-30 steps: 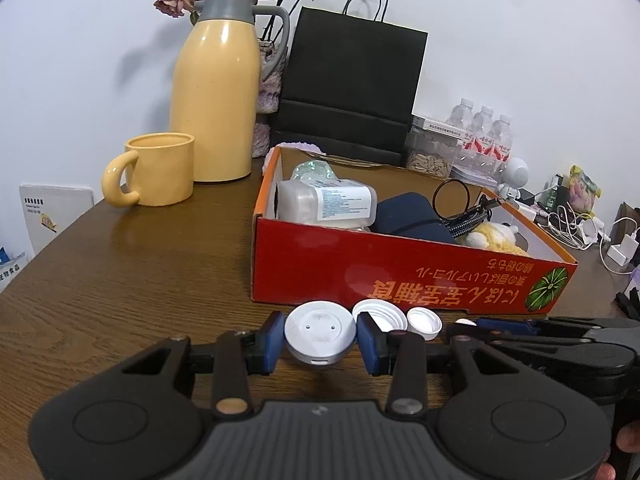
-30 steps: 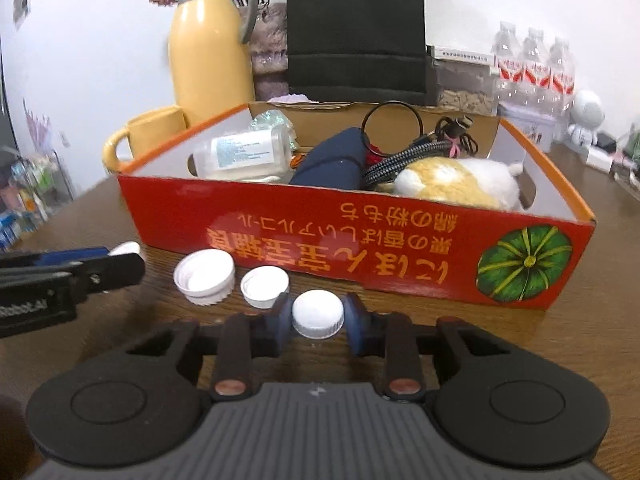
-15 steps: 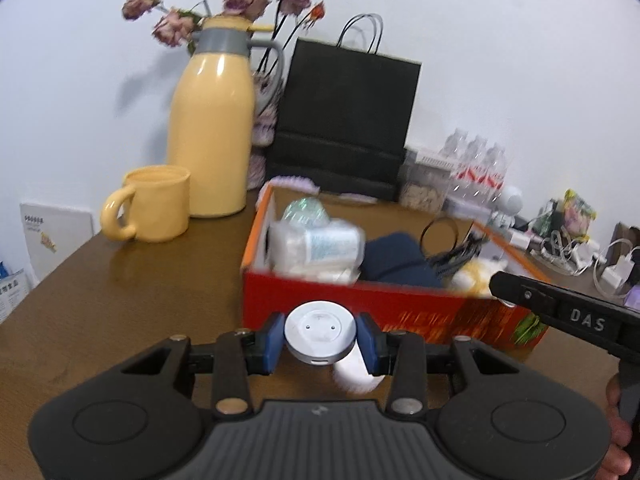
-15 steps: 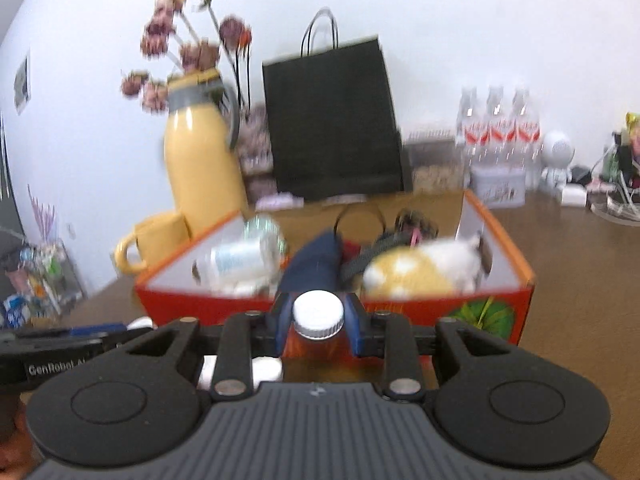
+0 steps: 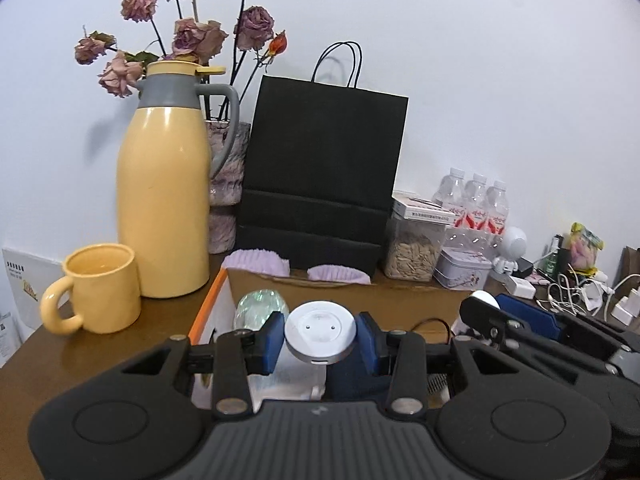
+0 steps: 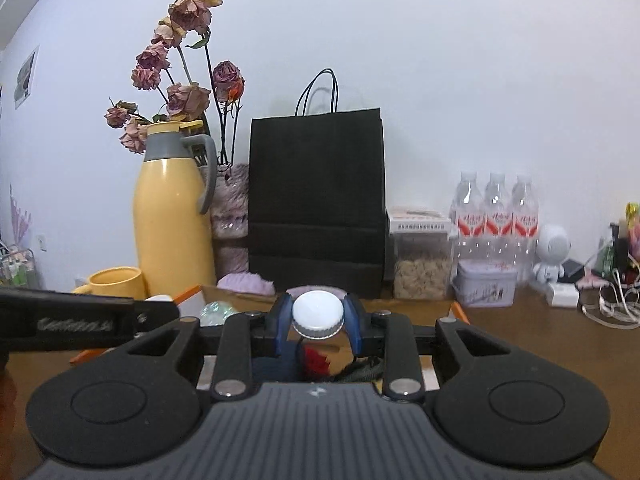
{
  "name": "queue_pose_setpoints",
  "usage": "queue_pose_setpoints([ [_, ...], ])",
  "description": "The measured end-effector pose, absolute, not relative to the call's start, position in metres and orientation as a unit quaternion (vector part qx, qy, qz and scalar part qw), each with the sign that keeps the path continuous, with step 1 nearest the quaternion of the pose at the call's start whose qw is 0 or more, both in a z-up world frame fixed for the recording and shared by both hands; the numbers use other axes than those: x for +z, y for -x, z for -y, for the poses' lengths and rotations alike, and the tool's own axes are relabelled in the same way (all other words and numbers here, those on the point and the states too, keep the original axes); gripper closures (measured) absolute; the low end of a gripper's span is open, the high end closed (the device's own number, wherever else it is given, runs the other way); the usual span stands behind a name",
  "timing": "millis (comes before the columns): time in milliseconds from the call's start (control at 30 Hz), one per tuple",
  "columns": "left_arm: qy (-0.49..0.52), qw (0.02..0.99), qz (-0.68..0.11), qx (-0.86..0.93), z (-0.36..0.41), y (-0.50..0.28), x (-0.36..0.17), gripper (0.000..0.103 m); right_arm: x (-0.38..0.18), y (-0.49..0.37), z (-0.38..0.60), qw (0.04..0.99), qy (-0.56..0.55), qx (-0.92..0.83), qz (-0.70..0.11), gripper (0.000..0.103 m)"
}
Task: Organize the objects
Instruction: 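Carry the white cap into the box with the left tool while the right tool grasps another cap, then open both tools over the box to drop the caps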
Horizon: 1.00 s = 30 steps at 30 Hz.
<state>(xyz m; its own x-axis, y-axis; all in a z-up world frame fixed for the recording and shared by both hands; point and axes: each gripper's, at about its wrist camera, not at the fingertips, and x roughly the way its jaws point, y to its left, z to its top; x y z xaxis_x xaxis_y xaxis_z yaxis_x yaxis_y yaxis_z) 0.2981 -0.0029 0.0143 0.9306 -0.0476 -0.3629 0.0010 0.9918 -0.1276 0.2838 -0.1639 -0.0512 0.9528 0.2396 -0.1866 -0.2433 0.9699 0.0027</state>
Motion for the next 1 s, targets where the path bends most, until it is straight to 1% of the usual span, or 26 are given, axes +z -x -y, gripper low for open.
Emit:
queue_pose_setpoints([
  [133,0.052,0.982,-0.183,-0.005,0.005,-0.320,0.008,0.065,-0.057,-0.294,0.163,0.987,0.051,0.124,-0.086,0.074],
  [433,0.041,0.984,-0.175,-0.012,0.006,-0.343,0.007,0.065,-0.066,-0.321,0.176,0.985,0.044,0.120,-0.112,0.074],
  [467,0.043,0.984,-0.175,-0.013,0.005,-0.344,0.007,0.063,-0.066,-0.322,0.177,0.985,0.042,0.122,-0.116,0.074],
  [500,0.045,0.984,-0.173,-0.013,0.003,-0.344,0.006,0.059,-0.067,-0.322,0.178,0.984,0.039,0.124,-0.119,0.067],
  [533,0.047,0.984,-0.172,-0.013,0.002,-0.344,0.006,0.046,-0.067,-0.322,0.180,0.984,0.036,0.124,-0.120,0.048],
  [567,0.050,0.985,-0.168,-0.013,-0.001,-0.342,0.006,0.029,-0.067,-0.321,0.181,0.984,0.034,0.124,-0.121,0.037],
  [600,0.054,0.985,-0.161,-0.013,-0.003,-0.340,0.007,0.020,-0.068,-0.319,0.182,0.985,0.034,0.123,-0.119,0.023],
  [633,0.057,0.986,-0.154,-0.011,-0.004,-0.337,0.008,0.006,-0.068,-0.317,0.182,0.985,0.035,0.124,-0.118,0.020],
  [667,0.059,0.987,-0.147,-0.008,-0.006,-0.335,0.009,0.000,-0.068,-0.316,0.182,0.984,0.036,0.125,-0.118,0.019],
  [700,0.060,0.989,-0.138,-0.004,-0.007,-0.332,0.010,0.000,-0.069,-0.314,0.182,0.984,0.036,0.126,-0.117,0.011],
  [733,0.059,0.989,-0.133,-0.001,-0.007,-0.330,0.011,0.000,-0.069,-0.312,0.183,0.985,0.034,0.126,-0.115,0.000],
  [1000,0.059,0.990,-0.130,0.010,-0.010,-0.318,0.008,0.000,-0.068,-0.294,0.183,0.988,0.036,0.119,-0.090,0.000],
])
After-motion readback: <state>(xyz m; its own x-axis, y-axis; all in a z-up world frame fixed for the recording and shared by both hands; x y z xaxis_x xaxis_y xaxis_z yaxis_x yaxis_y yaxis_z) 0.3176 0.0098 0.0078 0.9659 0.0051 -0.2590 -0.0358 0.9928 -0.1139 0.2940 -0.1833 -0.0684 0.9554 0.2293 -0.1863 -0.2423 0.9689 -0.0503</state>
